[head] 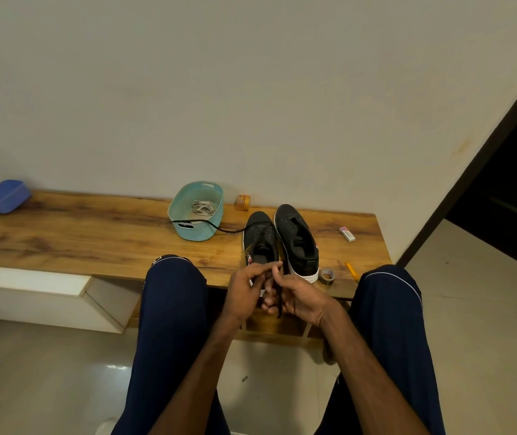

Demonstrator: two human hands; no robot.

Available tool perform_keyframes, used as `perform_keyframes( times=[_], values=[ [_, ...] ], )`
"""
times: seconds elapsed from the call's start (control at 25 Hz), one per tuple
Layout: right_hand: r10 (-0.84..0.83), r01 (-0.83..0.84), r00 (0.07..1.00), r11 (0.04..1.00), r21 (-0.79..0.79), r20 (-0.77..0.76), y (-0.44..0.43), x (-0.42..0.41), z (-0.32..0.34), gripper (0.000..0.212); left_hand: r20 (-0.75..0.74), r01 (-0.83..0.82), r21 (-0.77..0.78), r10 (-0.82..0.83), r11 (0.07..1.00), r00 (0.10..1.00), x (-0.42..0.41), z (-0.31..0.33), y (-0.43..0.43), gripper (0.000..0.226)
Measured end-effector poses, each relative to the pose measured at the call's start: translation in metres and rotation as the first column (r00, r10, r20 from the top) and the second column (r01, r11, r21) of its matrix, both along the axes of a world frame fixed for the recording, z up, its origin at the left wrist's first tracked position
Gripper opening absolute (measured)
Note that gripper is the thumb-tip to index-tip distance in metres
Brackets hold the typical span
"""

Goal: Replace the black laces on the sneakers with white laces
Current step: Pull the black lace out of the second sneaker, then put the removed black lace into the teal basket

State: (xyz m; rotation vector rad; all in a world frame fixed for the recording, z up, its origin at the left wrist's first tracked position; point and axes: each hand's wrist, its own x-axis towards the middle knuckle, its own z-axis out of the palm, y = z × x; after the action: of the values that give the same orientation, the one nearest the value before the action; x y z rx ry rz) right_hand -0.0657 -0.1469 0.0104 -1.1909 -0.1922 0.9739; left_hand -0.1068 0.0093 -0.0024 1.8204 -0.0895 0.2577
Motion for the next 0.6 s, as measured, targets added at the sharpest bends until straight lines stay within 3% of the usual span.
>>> perform_keyframes(
  times=[0.16,0.36,0.48,0.6],
  values=[
    [-0.057,0.058,0.998,0.997,0.057,-0.03,0.003,-0.002,0.002,0.038,-0.097,-0.038,-0.046,0.033,0.998,0.995,0.002,-0.001,-0.002,0.036],
    [-0.115,0.138,0.99,0.928,0.347,-0.085,0.004,0.004,0.037,0.033,-0.16,0.037,-0.144,-0.06,0.989,0.985,-0.004,0.017,-0.01,0.033],
    [-0.152,0.128,0.988,0.872,0.473,0.013,0.012,0.028,0.097,0.034,-0.107,0.055,-0.163,-0.073,0.985,0.992,0.009,0.062,-0.011,0.024],
    [-0.23,0.106,0.95,0.874,0.475,0.212,0.021,0.056,0.173,0.033,0.033,0.07,-0.134,-0.066,0.989,0.997,0.026,0.125,-0.008,0.022]
  ],
)
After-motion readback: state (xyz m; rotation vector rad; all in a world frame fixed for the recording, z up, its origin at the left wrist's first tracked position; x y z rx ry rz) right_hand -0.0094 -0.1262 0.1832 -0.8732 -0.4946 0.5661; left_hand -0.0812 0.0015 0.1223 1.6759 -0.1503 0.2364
